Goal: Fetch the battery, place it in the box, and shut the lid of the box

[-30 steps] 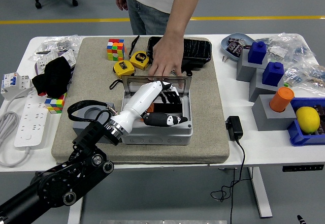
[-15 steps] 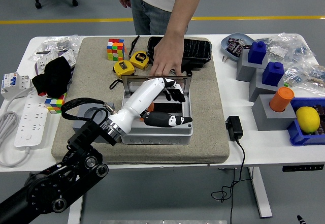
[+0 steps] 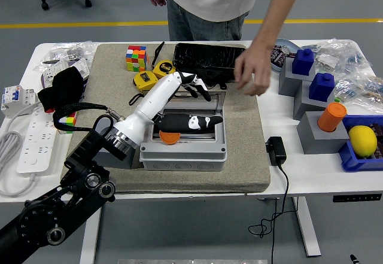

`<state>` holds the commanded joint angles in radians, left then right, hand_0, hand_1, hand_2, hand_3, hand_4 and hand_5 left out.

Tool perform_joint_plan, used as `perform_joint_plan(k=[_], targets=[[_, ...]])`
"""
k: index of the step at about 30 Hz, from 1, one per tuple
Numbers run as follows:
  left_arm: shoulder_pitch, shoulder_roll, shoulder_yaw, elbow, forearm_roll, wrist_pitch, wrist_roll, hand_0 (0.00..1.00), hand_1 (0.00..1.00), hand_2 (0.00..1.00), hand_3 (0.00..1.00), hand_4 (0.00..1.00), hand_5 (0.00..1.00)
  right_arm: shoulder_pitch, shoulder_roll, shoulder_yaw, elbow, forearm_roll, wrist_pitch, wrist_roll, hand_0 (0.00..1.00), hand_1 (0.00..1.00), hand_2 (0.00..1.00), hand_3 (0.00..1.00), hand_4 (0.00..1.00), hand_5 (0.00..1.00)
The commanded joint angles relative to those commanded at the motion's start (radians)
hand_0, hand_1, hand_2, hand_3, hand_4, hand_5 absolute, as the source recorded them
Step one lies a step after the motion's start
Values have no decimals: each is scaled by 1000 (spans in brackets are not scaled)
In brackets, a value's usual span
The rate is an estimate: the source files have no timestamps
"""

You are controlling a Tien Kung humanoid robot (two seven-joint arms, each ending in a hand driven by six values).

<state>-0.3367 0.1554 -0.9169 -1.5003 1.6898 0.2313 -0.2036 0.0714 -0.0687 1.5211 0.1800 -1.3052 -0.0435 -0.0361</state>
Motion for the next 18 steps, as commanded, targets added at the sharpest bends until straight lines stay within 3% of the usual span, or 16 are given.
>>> perform_joint_plan(k=[2,3,8,9,14,15,18], targets=[[2,1,-16,3,2,-4,2,617,663,637,583,998,599,-1,0,0,0,-1,0,0,805,730,739,780,998,998],[2,1,-24,5,3,-6,3,840,851,815,737,998,675,-1,0,1,0,-1,0,0,805,730,738,780,998,998],[4,-2,-66,15,26,-24,30,840,851,815,737,998,675,0,0,2,0,-2,0,-1,805,730,738,780,998,998],[3,-2,-73,20,30,-27,39,998,998,989,921,998,873,0,1,4,0,-3,0,-1,805,730,738,780,998,998],[2,-5,-119,62,54,-60,88,998,998,989,921,998,873,2,3,6,0,-3,0,0,805,730,738,780,998,998],[3,-5,-127,69,67,-65,96,998,998,998,982,998,927,3,3,6,0,-2,0,0,805,730,738,780,998,998],[5,-5,-144,82,86,-78,114,998,998,998,982,998,927,2,3,9,0,-3,0,0,805,730,738,780,998,998]])
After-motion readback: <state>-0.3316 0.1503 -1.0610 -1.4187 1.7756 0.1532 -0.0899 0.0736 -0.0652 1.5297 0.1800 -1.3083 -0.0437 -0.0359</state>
